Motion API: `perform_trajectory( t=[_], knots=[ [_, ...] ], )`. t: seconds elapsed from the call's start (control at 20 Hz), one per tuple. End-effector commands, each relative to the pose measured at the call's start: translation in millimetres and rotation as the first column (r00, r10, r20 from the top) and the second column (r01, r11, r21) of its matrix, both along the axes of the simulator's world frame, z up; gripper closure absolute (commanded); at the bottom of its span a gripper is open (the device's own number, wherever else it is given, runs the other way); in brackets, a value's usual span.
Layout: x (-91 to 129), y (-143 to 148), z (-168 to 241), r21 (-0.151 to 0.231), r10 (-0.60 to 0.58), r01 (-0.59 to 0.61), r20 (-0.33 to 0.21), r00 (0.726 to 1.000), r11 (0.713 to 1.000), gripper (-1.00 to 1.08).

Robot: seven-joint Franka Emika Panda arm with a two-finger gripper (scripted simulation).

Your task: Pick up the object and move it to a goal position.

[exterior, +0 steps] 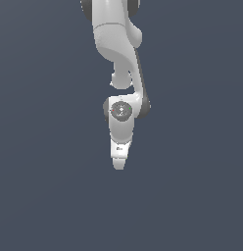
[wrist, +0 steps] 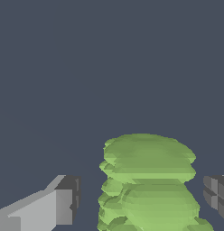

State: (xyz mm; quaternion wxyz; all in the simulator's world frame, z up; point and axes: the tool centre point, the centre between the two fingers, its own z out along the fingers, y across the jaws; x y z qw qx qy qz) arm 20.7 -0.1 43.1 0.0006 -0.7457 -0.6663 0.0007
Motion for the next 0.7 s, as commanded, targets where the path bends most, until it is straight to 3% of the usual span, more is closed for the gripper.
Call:
perform_trajectory(
  t=[0.0,0.05,0.1,0.65],
  knots=[
    [1.1,-0.1,-3.6,0.0,0.0,0.0,0.002,1.0,1.0,-0.92],
    [1.3,-0.1,-3.7,0.0,0.0,0.0,0.002,1.0,1.0,-0.92],
    [1.3,-0.1,-3.7,0.0,0.0,0.0,0.002,1.0,1.0,1.08],
    [1.4,-0.2,-3.0,0.0,0.0,0.0,0.002,1.0,1.0,1.08]
  ],
)
